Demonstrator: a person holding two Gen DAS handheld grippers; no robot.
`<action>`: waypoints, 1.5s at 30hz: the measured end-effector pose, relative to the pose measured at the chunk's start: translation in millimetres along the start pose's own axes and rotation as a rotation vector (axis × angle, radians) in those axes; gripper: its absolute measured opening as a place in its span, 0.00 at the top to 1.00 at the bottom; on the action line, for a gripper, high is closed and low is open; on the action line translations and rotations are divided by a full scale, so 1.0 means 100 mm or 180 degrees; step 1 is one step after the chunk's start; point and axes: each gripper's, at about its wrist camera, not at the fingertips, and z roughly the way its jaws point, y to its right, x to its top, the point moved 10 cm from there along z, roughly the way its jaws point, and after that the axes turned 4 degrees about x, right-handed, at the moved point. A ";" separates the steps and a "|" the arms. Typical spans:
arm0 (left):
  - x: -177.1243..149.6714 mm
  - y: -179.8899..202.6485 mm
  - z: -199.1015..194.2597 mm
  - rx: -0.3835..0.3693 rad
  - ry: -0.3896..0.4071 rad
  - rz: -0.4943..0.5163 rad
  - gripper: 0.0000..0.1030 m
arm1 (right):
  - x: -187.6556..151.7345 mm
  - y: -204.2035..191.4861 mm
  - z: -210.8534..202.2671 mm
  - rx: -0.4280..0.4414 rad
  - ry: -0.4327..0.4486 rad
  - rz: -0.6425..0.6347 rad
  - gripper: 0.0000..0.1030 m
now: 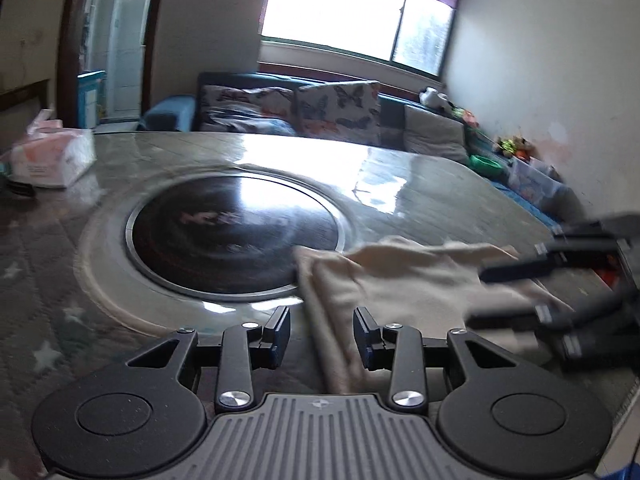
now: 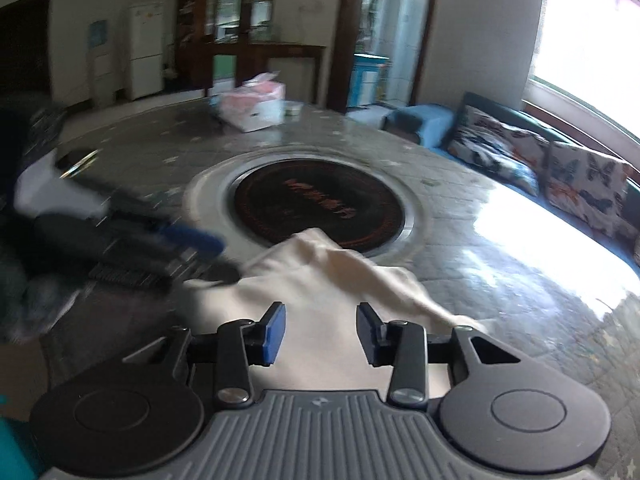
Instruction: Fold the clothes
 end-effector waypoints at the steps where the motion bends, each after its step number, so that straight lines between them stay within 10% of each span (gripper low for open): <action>1: 0.02 -0.04 -0.01 0.0033 0.0003 -0.0028 0.63 | 0.00 -0.08 0.02 0.0056 -0.0011 -0.0058 0.58; 13: 0.10 -0.14 0.05 -0.0070 -0.0195 -0.0572 0.48 | -0.06 -0.82 0.43 0.0237 -0.0142 -0.0831 0.53; 20: 0.10 -0.06 0.20 -0.0228 -0.0383 -0.0921 0.43 | -0.01 -0.67 0.40 0.0237 -0.0049 -0.0453 0.82; 28: 0.08 -0.03 0.40 -0.0351 -0.0626 -0.1395 0.40 | 0.09 -0.49 0.13 0.0373 0.0203 0.0015 0.88; 31: 0.07 -0.01 0.47 -0.0397 -0.0717 -0.1572 0.42 | 0.09 -0.45 0.07 0.0398 0.0252 0.0082 0.89; 37: 0.04 -0.01 0.59 -0.0457 -0.0841 -0.1833 0.81 | 0.09 -0.43 0.04 0.0421 0.0278 0.0133 0.89; 45: 0.05 0.01 0.59 -0.0427 -0.0804 -0.1748 0.83 | -0.06 -0.04 -0.11 0.0277 0.0330 0.0546 0.84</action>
